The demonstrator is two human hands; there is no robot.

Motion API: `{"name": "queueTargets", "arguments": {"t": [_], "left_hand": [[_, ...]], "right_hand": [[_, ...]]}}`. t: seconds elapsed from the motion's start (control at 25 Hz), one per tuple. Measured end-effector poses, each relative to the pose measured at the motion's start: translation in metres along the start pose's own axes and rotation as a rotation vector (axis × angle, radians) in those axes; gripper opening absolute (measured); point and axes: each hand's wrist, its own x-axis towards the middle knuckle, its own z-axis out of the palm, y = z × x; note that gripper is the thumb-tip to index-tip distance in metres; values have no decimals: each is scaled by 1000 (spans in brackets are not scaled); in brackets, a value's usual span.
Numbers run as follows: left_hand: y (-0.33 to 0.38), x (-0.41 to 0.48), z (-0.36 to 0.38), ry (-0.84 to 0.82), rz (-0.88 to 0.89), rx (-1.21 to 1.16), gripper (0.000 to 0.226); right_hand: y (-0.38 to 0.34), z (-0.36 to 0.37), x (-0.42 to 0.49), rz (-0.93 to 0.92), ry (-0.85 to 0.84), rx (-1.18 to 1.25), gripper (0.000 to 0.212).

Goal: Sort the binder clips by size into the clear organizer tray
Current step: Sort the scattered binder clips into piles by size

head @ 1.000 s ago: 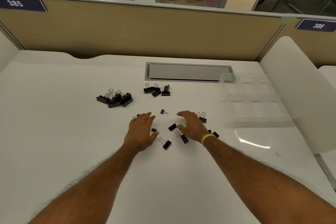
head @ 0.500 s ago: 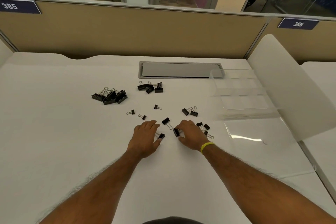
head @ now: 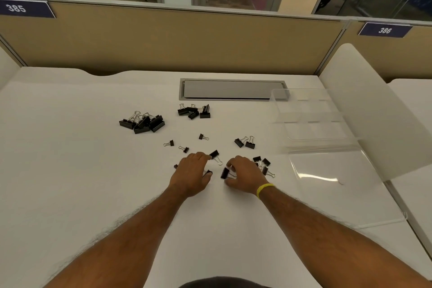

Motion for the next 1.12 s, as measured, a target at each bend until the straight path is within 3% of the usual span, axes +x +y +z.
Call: {"name": "queueTargets", "arguments": {"t": [0.08,0.2,0.36,0.52,0.64,0.76,0.92,1.12], "left_hand": [[-1,1,1,-11,-5,3,48],[-2,3,3,-20,0,1,47],[1,8,4,-15,16,-54,46],[15,13,1,9,-109,-440,28],[14,19,1,68,-278,-627,19],[-4,22,2,119,-398,-665,20],[-21,27,-3,236,-550,-832,19],[-30,41,-6,245,-610,-946,20]], "right_hand": [[-2,2,2,-3,5,-34,53],[-5,6,3,-2,44,-18,43],[-13,8,1,-52,127,170,28],[-31,2,6,-227,214,294,27],[-39,-1,13,-256,224,313,33],[-30,0,21,-166,236,268,48],[-25,2,36,91,149,251,51],[-34,9,59,148,103,216,50]]}}
